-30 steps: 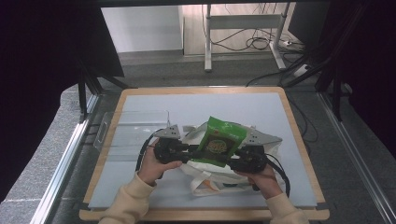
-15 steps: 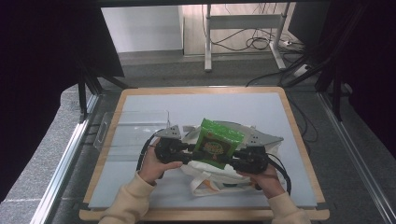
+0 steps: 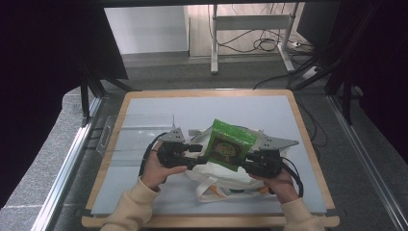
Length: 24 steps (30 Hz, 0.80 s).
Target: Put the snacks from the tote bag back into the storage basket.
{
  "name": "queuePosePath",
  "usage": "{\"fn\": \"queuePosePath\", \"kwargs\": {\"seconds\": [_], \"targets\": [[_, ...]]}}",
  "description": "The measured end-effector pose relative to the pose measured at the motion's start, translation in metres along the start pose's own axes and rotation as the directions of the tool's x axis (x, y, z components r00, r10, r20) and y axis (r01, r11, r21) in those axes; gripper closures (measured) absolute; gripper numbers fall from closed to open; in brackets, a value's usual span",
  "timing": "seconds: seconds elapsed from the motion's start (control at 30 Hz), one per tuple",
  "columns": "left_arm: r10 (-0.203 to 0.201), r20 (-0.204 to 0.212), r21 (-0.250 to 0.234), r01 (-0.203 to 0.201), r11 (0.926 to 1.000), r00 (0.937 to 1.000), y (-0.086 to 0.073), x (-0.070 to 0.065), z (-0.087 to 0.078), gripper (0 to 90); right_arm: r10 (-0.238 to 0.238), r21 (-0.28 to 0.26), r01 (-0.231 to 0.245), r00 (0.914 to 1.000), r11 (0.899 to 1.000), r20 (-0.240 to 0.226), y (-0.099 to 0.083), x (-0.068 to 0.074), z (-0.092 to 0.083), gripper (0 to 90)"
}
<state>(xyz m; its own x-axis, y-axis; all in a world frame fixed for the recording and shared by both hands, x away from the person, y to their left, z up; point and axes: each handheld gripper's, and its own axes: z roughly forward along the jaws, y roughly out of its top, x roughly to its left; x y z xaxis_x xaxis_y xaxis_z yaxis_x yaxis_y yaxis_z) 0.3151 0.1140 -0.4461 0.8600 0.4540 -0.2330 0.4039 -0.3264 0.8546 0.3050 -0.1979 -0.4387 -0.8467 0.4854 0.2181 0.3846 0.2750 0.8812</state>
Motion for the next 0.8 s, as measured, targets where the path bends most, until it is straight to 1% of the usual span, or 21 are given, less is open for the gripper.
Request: {"fn": "queuePosePath", "kwargs": {"seconds": [0.13, 0.23, 0.27, 0.47, 0.53, 0.6, 0.7, 0.8], "targets": [[0.015, -0.022, 0.002, -0.015, 0.9999, 0.9996, 0.000, 0.000, -0.002, 43.1, -0.008, 0.012, 0.007, 0.9995, 1.000, 0.030, 0.000, -0.001, -0.003, 72.4], [0.017, -0.029, 0.000, -0.017, 0.9999, 0.9994, 0.000, 0.000, -0.004, 43.2, -0.018, 0.023, 0.017, 0.9986, 1.000, 0.050, 0.000, -0.001, -0.004, 72.4], [0.017, -0.029, 0.000, -0.017, 0.9999, 0.9994, 0.000, 0.000, -0.004, 43.2, -0.018, 0.023, 0.017, 0.9986, 1.000, 0.050, 0.000, -0.001, -0.004, 72.4], [0.032, -0.052, -0.010, -0.033, 0.9994, 0.9981, 0.000, -0.001, -0.008, 43.0, -0.055, 0.066, 0.049, 0.9942, 0.997, 0.092, 0.001, -0.001, -0.005, 72.3], [0.045, -0.064, -0.014, -0.046, 0.9989, 0.9970, 0.000, -0.002, -0.012, 42.9, -0.060, 0.073, 0.052, 0.9934, 0.996, 0.098, 0.001, -0.002, -0.006, 72.3], [0.049, -0.069, -0.015, -0.050, 0.9986, 0.9964, -0.001, -0.002, -0.015, 42.7, -0.064, 0.080, 0.056, 0.9929, 0.995, 0.100, 0.001, -0.003, -0.006, 72.3], [0.047, -0.079, -0.019, -0.049, 0.9986, 0.9958, -0.001, -0.001, -0.018, 42.6, -0.068, 0.096, 0.059, 0.9925, 0.994, 0.101, 0.001, -0.006, -0.007, 72.3], [0.038, -0.098, -0.027, -0.041, 0.9988, 0.9944, -0.001, -0.001, -0.021, 42.4, -0.079, 0.112, 0.068, 0.9921, 0.991, 0.097, 0.001, -0.010, -0.007, 72.3]]}}
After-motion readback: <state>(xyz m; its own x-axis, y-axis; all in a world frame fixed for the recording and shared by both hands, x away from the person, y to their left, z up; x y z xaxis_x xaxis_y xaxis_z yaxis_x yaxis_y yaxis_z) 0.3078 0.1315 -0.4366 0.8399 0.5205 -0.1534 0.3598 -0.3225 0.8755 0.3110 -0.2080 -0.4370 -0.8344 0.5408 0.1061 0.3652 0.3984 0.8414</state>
